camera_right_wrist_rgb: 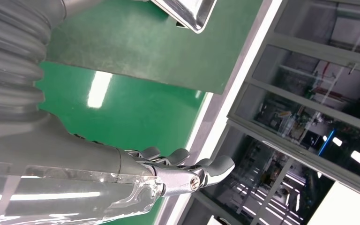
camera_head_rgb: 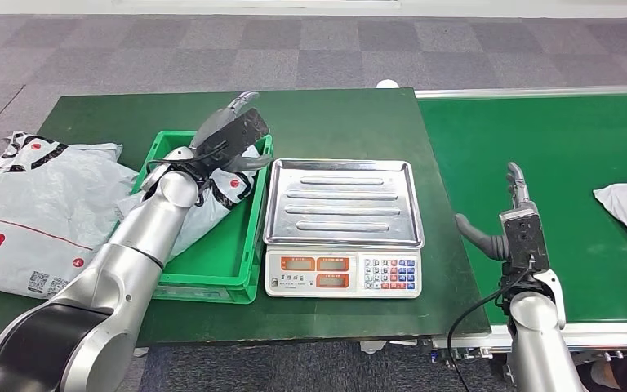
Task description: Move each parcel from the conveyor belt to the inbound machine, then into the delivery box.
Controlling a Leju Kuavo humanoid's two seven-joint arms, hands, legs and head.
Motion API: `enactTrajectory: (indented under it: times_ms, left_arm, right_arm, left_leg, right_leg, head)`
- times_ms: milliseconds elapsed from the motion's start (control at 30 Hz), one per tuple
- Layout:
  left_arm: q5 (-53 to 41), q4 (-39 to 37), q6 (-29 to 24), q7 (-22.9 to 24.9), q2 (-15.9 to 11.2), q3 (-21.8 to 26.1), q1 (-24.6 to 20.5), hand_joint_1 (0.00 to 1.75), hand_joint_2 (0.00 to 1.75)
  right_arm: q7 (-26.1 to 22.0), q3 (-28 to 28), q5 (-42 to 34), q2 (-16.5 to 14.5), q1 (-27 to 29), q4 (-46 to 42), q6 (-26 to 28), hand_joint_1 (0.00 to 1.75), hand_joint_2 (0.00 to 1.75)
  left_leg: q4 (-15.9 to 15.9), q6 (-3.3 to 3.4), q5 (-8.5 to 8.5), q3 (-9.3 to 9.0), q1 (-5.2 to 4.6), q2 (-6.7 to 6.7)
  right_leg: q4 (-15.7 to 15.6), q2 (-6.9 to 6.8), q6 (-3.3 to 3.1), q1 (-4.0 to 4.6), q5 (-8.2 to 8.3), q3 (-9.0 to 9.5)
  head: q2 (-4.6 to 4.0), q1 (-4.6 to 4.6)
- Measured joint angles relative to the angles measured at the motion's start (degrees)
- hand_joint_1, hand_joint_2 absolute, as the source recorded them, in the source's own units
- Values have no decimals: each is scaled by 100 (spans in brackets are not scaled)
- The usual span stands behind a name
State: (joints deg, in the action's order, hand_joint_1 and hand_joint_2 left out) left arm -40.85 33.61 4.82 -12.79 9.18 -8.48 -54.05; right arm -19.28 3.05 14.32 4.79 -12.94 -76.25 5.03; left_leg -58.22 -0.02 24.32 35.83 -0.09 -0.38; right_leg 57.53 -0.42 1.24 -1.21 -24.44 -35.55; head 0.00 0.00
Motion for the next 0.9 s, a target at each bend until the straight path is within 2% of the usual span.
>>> enactTrajectory:
  times_ms: [200,367,467,600,700,800,900]
  left_arm:
    - [129,16,88,-49,1,2,4,0,175]
    - [1430,75,911,-452,99,97,115,0,175]
    - [1935,103,1056,-513,215,103,238,0,175]
    - [2472,103,862,-657,366,97,440,0,175]
    - [2741,99,138,-793,621,53,558,0,175]
    - [3182,113,-616,-839,908,-213,574,0,175]
    - [3653,145,-980,-878,1064,-634,573,0,175]
  right_arm:
    - [-4,-3,0,0,-3,17,-1,0,175]
    - [-40,-68,-2,-3,-161,181,-18,0,175]
    - [-42,-98,13,-20,-272,316,-21,0,175]
    - [-99,-137,-78,-92,-296,418,-150,0,0]
    - [-224,-187,-450,-286,-430,527,-504,0,0]
    - [-290,-333,-637,-497,-704,759,-501,0,0]
    - [-456,-501,-859,-567,-938,1072,-462,0,131]
  left_leg:
    - [0,0,0,0,0,0]
    - [0,0,0,0,-1,0]
    - [0,0,0,0,-1,-1]
    - [0,0,1,0,-1,-1]
    - [0,-1,1,2,0,1]
    - [0,0,0,2,0,0]
    - [0,1,0,2,0,-5]
  right_leg:
    - [0,0,0,0,0,0]
    - [0,1,0,-1,0,0]
    - [-1,-1,0,-1,0,1]
    - [0,0,0,-1,0,0]
    - [0,2,0,0,0,-3]
    - [0,0,0,0,0,-3]
    - [0,-7,0,0,0,0]
  head:
    - [0,0]
    - [0,0]
    - [0,0]
    - [0,0]
    - [0,0]
    - [0,0]
    - [0,0]
